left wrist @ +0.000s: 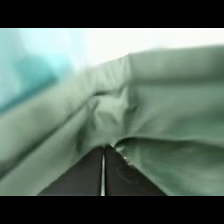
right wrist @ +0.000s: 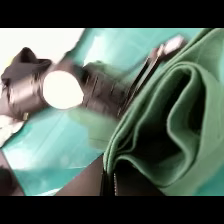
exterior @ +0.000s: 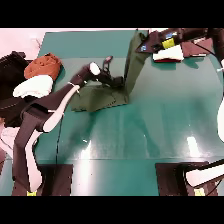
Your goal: Fold the shirts.
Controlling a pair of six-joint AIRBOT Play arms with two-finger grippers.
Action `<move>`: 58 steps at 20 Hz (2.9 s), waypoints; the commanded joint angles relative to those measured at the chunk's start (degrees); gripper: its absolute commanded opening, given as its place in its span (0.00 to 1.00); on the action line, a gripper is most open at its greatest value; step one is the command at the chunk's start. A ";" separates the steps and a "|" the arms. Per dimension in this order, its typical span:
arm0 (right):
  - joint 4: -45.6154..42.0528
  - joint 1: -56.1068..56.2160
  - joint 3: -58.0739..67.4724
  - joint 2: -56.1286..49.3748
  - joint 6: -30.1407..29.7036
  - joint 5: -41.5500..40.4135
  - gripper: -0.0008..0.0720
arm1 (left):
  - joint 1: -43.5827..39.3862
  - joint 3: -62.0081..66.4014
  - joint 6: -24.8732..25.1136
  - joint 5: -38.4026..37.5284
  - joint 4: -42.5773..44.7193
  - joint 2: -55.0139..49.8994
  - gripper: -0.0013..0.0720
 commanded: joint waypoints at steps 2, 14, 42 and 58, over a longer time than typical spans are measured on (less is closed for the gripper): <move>0.35 8.15 -0.09 -0.52 0.09 -4.81 0.03 | 9.57 6.01 0.61 -8.81 5.14 7.13 0.05; -6.32 27.56 -4.11 -9.01 -4.35 -25.92 0.53 | 27.74 3.76 3.02 -11.69 15.72 32.54 0.06; 9.49 11.13 -31.41 -10.21 -6.75 -34.49 0.03 | 16.68 -2.80 7.63 -12.22 13.14 32.22 0.05; -24.06 -56.13 -48.04 24.57 5.62 -24.30 0.03 | 5.70 -2.78 8.52 -11.50 13.29 32.22 0.05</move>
